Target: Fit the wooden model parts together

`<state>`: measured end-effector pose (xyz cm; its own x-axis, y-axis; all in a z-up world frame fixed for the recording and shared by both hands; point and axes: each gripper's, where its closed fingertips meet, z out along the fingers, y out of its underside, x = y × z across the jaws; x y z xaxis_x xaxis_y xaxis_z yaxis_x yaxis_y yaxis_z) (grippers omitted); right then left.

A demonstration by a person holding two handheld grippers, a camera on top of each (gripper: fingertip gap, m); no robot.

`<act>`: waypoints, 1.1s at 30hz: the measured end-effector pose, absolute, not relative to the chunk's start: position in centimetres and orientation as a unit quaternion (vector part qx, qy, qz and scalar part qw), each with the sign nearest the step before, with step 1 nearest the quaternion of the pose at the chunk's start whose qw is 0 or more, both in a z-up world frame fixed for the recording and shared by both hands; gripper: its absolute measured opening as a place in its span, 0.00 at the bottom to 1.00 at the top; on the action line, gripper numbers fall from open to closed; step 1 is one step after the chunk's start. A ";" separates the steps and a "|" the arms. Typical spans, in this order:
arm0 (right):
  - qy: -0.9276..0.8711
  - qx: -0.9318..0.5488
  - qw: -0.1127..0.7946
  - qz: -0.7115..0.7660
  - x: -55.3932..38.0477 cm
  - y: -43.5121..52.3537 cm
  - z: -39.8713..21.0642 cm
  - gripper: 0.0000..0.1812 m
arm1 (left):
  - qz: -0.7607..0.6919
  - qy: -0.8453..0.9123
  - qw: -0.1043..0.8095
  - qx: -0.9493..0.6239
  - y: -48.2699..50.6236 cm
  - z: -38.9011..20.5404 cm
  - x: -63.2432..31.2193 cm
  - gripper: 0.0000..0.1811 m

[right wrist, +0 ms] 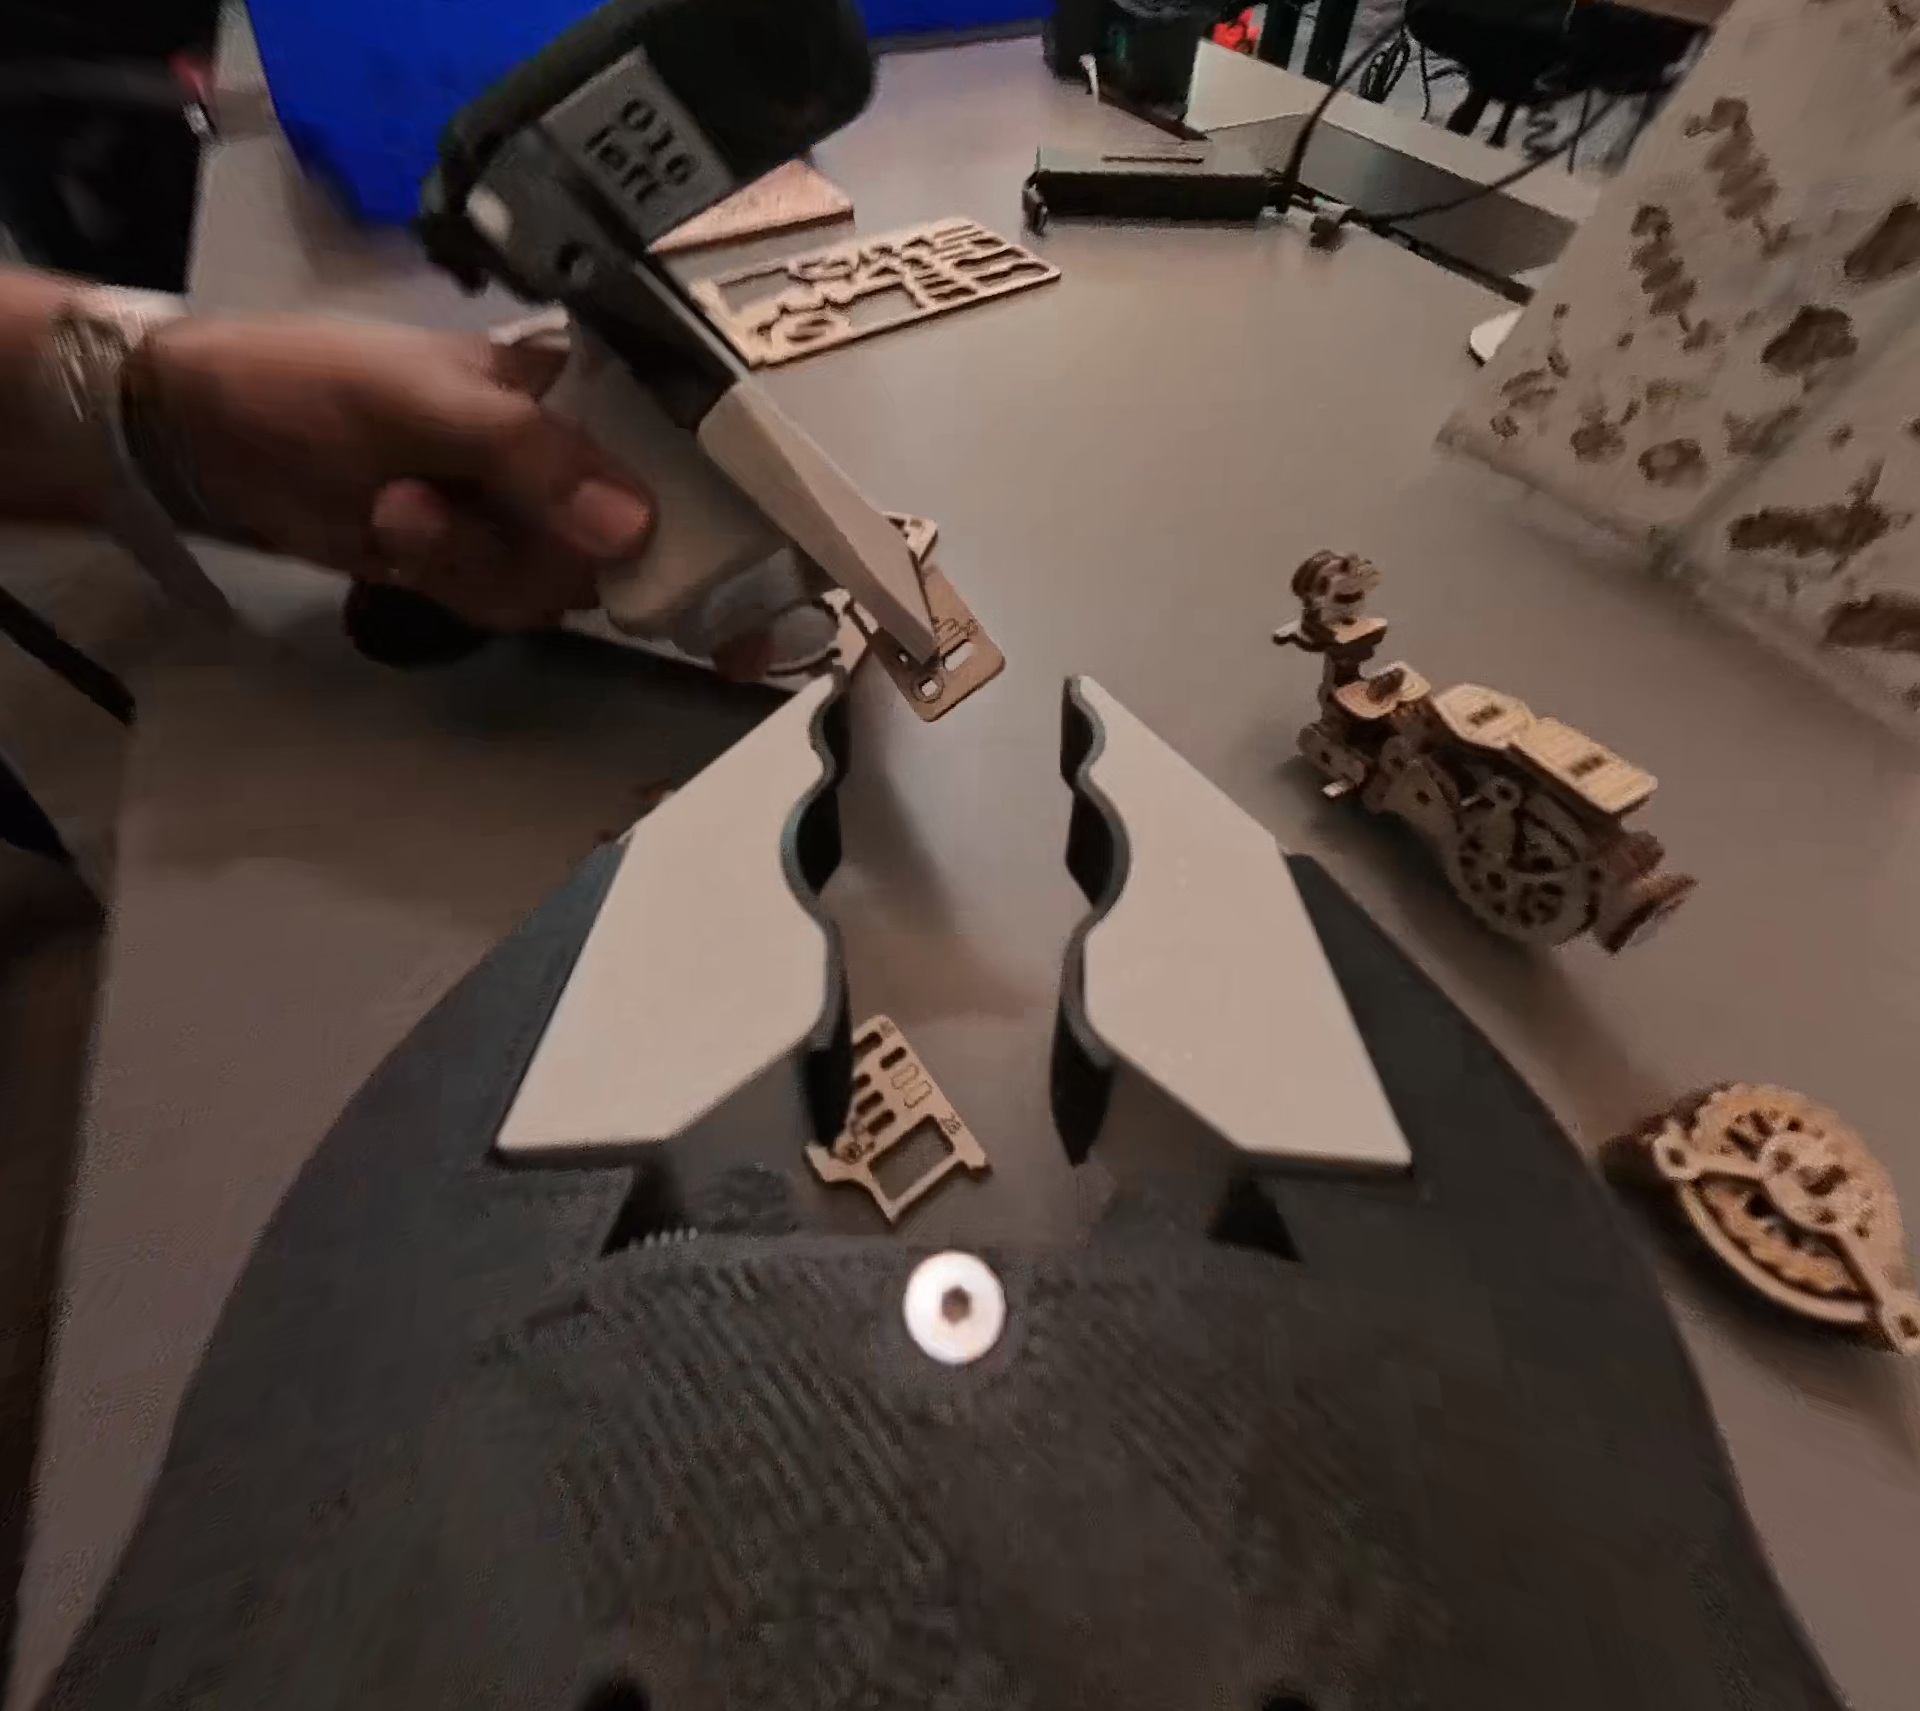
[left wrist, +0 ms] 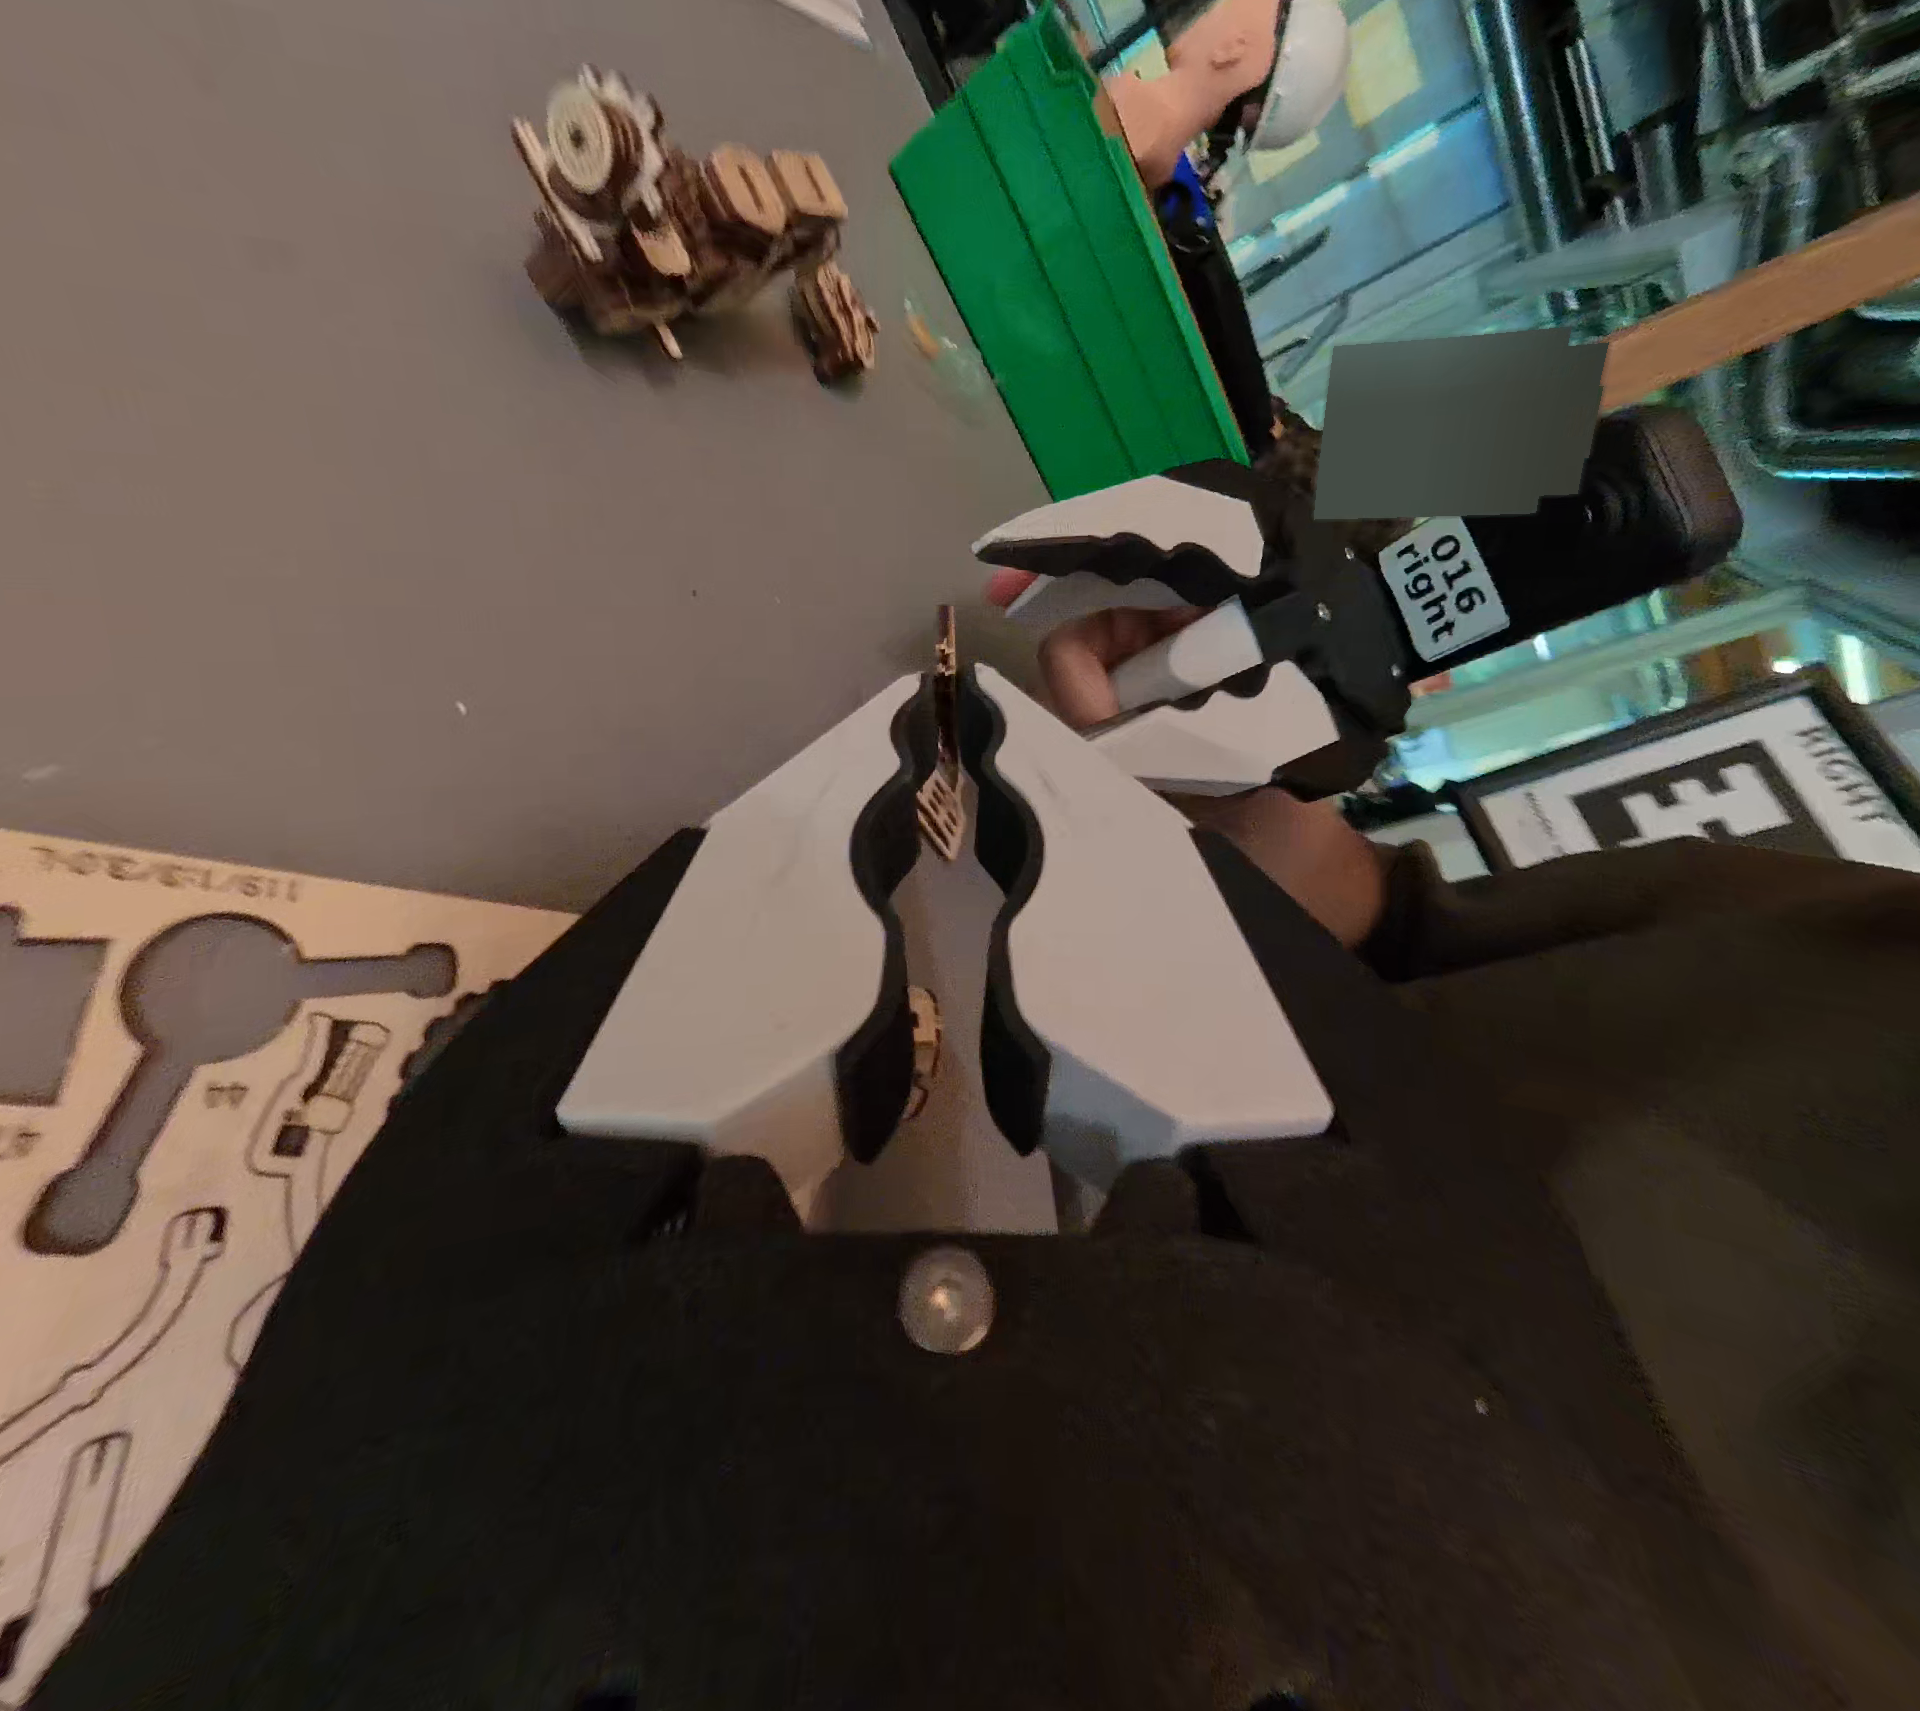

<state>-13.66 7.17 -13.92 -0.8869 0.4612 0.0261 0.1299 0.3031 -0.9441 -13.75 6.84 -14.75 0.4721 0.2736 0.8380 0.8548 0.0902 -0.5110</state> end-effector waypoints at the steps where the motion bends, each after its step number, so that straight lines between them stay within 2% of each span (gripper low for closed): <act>1: -0.801 -0.169 0.159 0.551 -13.4 7.0 -14.2 0.21 | -0.264 -0.451 0.581 -0.625 7.0 -14.9 -13.5 0.00; 4: -0.811 -0.148 0.160 0.542 -12.8 6.7 -14.6 0.19 | -0.298 -0.444 0.575 -0.620 7.3 -14.7 -12.9 0.00; 9: -0.809 -0.139 0.151 0.551 -12.6 6.7 -14.4 0.10 | -0.318 -0.429 0.563 -0.631 7.7 -14.8 -11.9 0.00; 14: -0.813 -0.132 0.152 0.546 -12.4 6.8 -14.6 0.08 | -0.323 -0.428 0.563 -0.629 7.7 -14.8 -11.9 0.00; 16: -0.814 -0.135 0.153 0.544 -12.5 6.9 -14.6 0.00 | -0.309 -0.436 0.565 -0.629 7.6 -14.9 -12.4 0.05; 20: -0.814 -0.154 0.149 0.540 -12.9 7.3 -14.8 0.00 | -0.287 -0.429 0.557 -0.650 7.6 -15.2 -12.2 0.06; 24: -0.820 -0.166 0.144 0.528 -13.2 7.4 -15.3 0.03 | -0.253 -0.445 0.546 -0.663 7.4 -16.1 -12.8 0.02; 33: -0.867 -0.143 0.140 0.457 -12.3 6.9 -18.0 0.08 | -0.160 -0.437 0.553 -0.691 5.7 -15.2 -13.7 0.05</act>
